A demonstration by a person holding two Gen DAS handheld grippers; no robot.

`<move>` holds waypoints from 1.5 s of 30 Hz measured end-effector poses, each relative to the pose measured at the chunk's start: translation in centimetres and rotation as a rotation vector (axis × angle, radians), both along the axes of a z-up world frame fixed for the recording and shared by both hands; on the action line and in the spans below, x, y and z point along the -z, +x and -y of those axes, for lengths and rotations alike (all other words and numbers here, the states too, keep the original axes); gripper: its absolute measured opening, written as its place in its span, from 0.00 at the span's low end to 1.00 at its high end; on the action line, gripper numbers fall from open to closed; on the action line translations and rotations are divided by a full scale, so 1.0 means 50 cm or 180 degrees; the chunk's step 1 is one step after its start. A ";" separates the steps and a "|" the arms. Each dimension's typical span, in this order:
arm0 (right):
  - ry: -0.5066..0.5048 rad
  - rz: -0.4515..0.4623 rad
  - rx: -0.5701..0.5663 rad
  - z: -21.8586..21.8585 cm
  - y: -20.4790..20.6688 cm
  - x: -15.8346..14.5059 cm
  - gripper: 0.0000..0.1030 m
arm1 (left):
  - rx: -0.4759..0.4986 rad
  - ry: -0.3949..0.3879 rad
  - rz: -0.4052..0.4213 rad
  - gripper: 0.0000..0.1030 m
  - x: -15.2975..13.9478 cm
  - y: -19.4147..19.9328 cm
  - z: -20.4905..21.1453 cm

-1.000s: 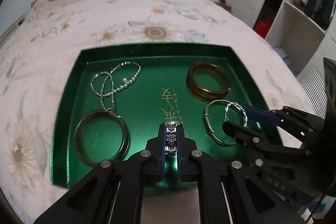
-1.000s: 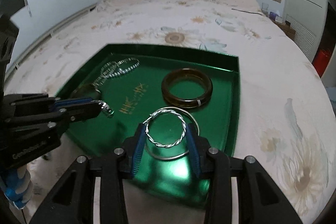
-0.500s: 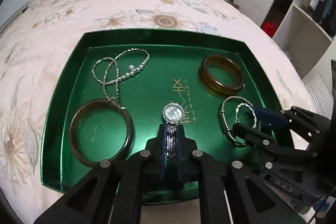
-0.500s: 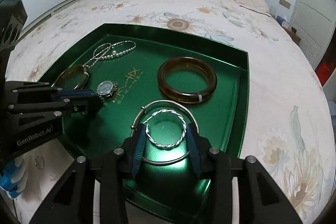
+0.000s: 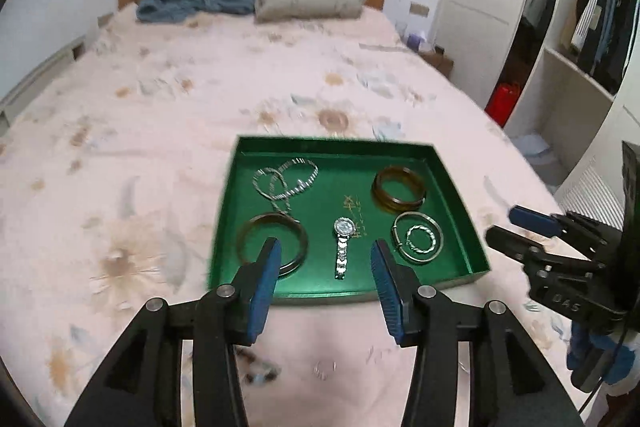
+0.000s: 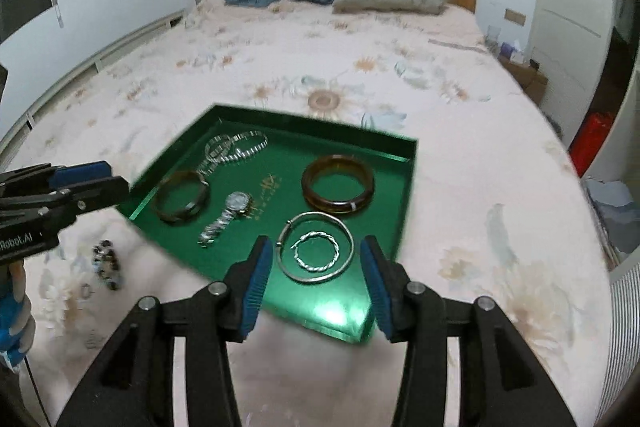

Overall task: Organize jewelry
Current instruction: 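Lift both open tools out of the tray back toward the loose jewelry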

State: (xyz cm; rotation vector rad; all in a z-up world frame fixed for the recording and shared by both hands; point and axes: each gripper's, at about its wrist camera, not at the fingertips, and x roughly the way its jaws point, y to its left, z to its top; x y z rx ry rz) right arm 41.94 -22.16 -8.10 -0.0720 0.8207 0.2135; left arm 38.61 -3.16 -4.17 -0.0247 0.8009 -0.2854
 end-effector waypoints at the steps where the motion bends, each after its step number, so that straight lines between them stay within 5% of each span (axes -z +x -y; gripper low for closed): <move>1: 0.0005 0.0041 0.0006 0.000 -0.018 -0.017 0.42 | -0.0034 -0.0008 0.0062 0.47 -0.014 -0.020 -0.010; 10: 0.0140 0.0326 0.0040 0.000 -0.248 -0.137 0.42 | -0.0385 -0.0101 0.0500 0.65 -0.095 -0.254 -0.073; 17: 0.0202 0.0412 0.0137 0.001 -0.423 -0.156 0.43 | -0.0547 0.0207 0.0712 0.73 -0.091 -0.429 -0.070; 24: 0.0286 0.0503 0.0244 0.009 -0.558 -0.169 0.43 | -0.0631 0.0223 0.0826 0.77 -0.085 -0.547 -0.071; 32: 0.0272 0.0610 0.0284 -0.001 -0.654 -0.187 0.43 | -0.0634 0.0159 0.0906 0.79 -0.090 -0.625 -0.073; 45: 0.0309 0.0621 0.0338 0.002 -0.688 -0.168 0.43 | -0.0724 0.0217 0.1038 0.80 -0.085 -0.667 -0.081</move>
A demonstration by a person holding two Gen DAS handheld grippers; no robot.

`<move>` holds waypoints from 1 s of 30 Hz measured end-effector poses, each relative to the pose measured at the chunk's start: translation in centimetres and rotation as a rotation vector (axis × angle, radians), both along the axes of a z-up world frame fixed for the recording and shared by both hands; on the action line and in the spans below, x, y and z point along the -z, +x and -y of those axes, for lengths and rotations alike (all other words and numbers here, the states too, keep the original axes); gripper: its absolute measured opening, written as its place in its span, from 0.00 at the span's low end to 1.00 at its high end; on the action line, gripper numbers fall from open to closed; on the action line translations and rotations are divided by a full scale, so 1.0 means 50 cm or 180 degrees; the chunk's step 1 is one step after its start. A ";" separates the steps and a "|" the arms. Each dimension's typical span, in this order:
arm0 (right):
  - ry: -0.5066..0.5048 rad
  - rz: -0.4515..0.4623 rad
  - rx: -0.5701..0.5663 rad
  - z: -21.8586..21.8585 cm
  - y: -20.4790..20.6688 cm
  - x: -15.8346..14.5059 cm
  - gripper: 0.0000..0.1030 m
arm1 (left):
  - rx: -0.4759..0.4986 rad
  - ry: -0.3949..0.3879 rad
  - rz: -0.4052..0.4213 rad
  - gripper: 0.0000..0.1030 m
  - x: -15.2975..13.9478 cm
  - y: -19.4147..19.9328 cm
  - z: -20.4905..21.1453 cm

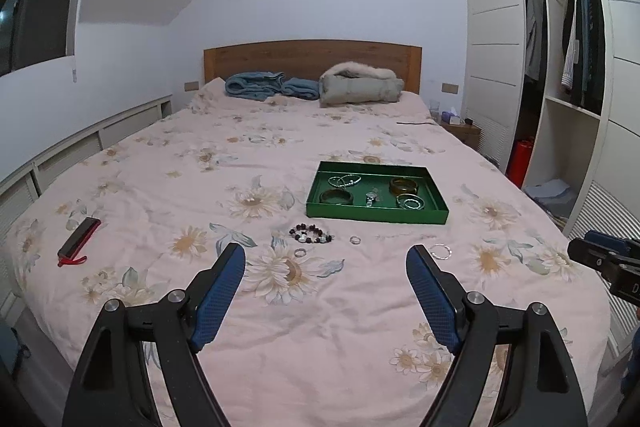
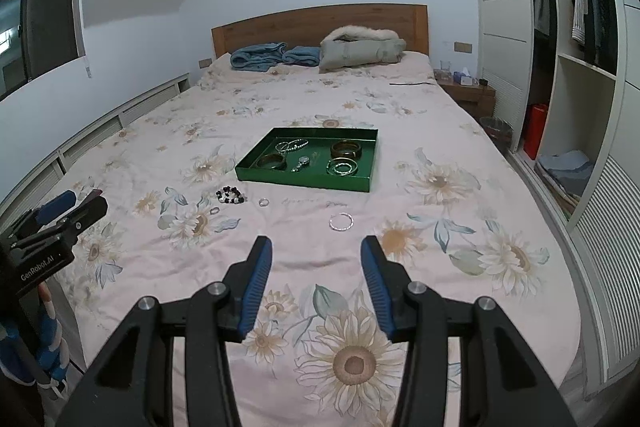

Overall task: Organize jewelry
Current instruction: 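Lift both open tools out of the tray back toward the loose jewelry, then grasp a small silver ring with the left tool while the right tool grasps the second twisted hoop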

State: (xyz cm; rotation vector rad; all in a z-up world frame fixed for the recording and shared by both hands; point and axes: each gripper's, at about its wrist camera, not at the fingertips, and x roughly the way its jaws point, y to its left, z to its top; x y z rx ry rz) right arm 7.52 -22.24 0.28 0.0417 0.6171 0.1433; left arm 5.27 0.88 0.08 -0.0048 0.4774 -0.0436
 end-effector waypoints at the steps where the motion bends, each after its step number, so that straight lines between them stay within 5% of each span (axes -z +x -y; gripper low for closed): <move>1: -0.0004 0.0002 -0.0001 0.000 0.000 0.000 0.43 | -0.0009 0.0003 0.0003 0.80 0.002 0.001 0.000; 18: 0.0002 -0.0059 0.0096 0.047 0.085 0.060 0.44 | -0.0107 0.0042 -0.0289 0.80 0.066 0.099 -0.028; 30: 0.0108 -0.0315 0.0118 0.071 0.201 0.145 0.44 | 0.0193 -0.0032 -0.0664 0.79 0.151 0.216 -0.051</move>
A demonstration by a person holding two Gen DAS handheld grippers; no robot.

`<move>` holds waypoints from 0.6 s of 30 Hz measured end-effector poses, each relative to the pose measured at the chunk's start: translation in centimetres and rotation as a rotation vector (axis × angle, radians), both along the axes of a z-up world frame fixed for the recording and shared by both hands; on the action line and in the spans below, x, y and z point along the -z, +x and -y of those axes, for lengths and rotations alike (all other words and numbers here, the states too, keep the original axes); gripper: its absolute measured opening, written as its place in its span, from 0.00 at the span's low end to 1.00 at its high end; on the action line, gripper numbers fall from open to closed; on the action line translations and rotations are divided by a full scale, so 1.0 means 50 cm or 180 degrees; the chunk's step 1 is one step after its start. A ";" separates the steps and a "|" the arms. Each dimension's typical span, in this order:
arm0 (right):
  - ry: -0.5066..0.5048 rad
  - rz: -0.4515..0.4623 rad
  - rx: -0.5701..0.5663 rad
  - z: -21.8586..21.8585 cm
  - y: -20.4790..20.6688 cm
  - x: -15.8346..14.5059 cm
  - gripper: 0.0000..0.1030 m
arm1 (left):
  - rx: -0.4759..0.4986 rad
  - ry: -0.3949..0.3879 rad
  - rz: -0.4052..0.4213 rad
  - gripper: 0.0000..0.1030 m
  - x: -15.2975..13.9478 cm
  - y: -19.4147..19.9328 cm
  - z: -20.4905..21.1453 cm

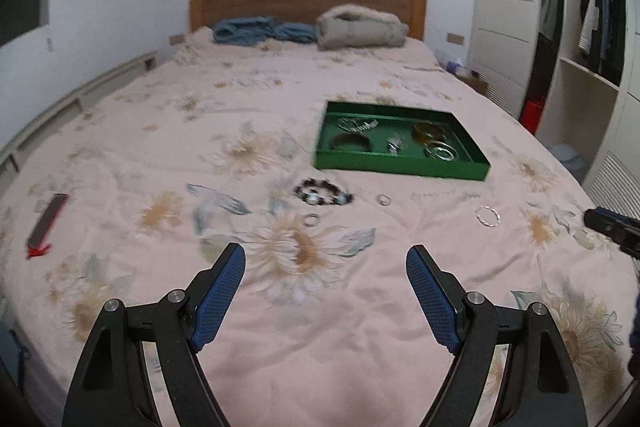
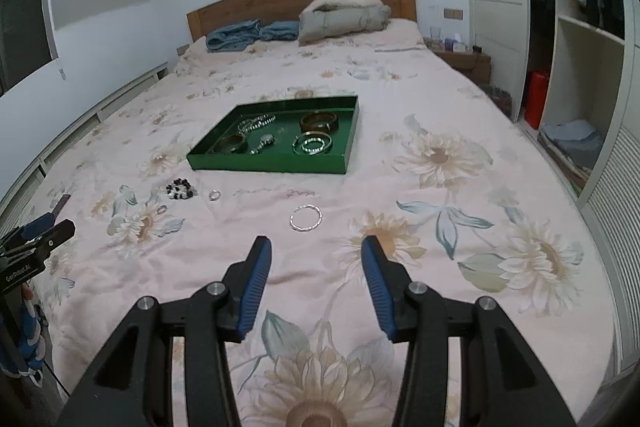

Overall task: Organize jewelry
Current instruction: 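Grasp a small silver ring with the left tool while the right tool grasps the second twisted hoop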

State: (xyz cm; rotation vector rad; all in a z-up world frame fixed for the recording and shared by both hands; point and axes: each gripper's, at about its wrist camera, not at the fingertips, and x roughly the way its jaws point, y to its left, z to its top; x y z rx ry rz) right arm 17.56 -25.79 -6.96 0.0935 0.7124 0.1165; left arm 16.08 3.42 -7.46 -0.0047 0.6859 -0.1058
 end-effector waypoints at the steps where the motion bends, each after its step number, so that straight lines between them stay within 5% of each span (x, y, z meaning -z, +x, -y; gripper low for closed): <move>1: 0.0004 -0.0030 -0.0017 -0.001 0.013 0.010 0.44 | 0.0074 -0.0034 -0.0033 0.77 0.008 0.013 0.004; 11: -0.0099 -0.0334 -0.0328 -0.038 0.154 0.105 0.44 | 0.0612 -0.0036 -0.0413 0.65 0.104 0.186 0.100; 18: -0.0202 -0.0530 -0.0570 -0.068 0.229 0.169 0.44 | 0.0637 -0.0007 -0.0637 0.58 0.168 0.292 0.136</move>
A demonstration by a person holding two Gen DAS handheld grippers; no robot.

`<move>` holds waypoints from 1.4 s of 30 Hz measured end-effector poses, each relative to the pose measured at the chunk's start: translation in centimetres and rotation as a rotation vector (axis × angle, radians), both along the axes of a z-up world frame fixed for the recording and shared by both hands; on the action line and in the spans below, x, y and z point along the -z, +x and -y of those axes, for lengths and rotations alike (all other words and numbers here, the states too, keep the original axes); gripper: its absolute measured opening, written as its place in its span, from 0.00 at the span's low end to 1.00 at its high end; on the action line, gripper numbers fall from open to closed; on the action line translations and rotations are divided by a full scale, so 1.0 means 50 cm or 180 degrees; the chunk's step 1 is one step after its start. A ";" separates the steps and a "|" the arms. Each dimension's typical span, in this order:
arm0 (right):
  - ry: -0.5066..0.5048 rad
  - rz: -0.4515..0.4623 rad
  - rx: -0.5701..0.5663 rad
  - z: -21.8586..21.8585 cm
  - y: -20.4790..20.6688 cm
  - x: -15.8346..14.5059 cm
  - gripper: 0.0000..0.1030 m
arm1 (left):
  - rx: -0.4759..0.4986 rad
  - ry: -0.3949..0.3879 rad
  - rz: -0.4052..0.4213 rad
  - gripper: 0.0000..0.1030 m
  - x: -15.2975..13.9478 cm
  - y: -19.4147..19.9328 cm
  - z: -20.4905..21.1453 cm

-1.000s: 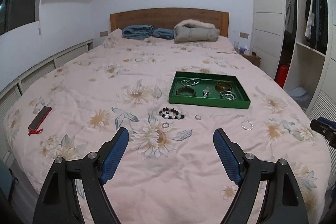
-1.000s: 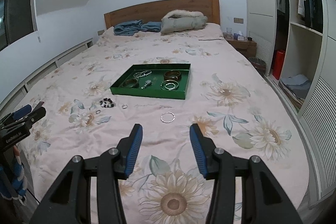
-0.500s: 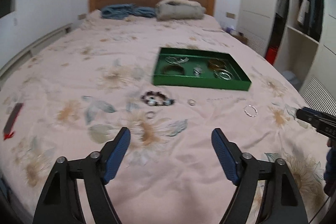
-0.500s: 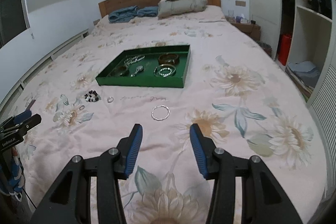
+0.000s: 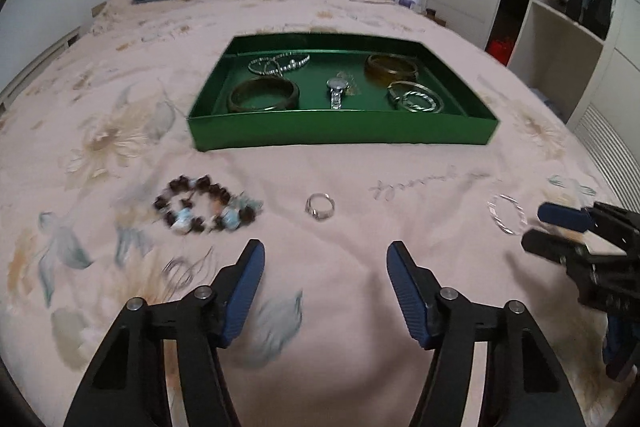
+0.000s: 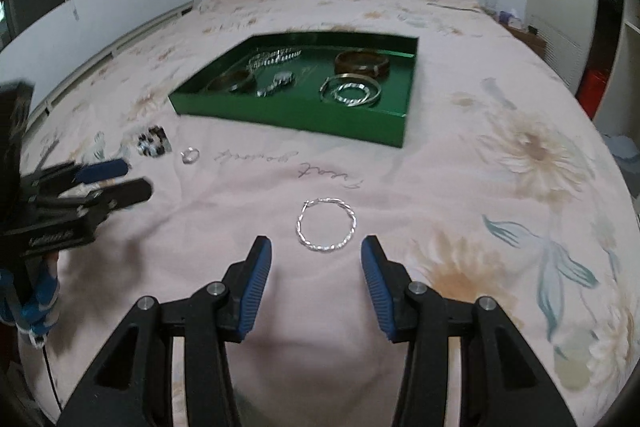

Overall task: Organize jewelry
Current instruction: 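Grasp a small silver ring with the left tool while the right tool grasps the second twisted hoop, then carry the ring and hoop into the green tray and open both tools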

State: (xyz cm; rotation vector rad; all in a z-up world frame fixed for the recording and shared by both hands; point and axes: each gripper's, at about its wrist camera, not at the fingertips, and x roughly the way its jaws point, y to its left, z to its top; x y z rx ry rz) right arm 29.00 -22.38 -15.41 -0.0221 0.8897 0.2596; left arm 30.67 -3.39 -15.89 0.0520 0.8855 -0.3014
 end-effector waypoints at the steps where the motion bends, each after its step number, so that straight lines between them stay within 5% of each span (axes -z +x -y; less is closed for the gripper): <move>1: -0.0010 -0.0016 -0.0013 -0.001 0.007 0.007 0.44 | -0.0006 0.0019 -0.0018 0.56 0.008 0.013 0.005; 11: -0.0086 -0.0087 -0.0101 -0.009 0.062 0.051 0.44 | -0.0024 0.0058 -0.0065 0.45 0.052 0.075 0.025; 16: -0.0116 -0.0077 -0.0139 -0.011 0.061 0.064 0.42 | 0.0054 0.0079 -0.0048 0.18 0.057 0.071 0.037; 24: -0.0055 0.0009 -0.0104 -0.004 0.047 0.051 0.37 | 0.0040 0.0042 -0.0006 0.18 0.037 0.046 0.032; 34: 0.0043 0.0320 0.0031 0.010 0.013 -0.046 0.37 | -0.0035 -0.0147 0.0199 0.18 -0.069 0.022 -0.006; 42: 0.0091 0.0624 0.0061 0.003 0.013 -0.172 0.37 | -0.0153 -0.0288 0.0411 0.18 -0.208 0.060 -0.035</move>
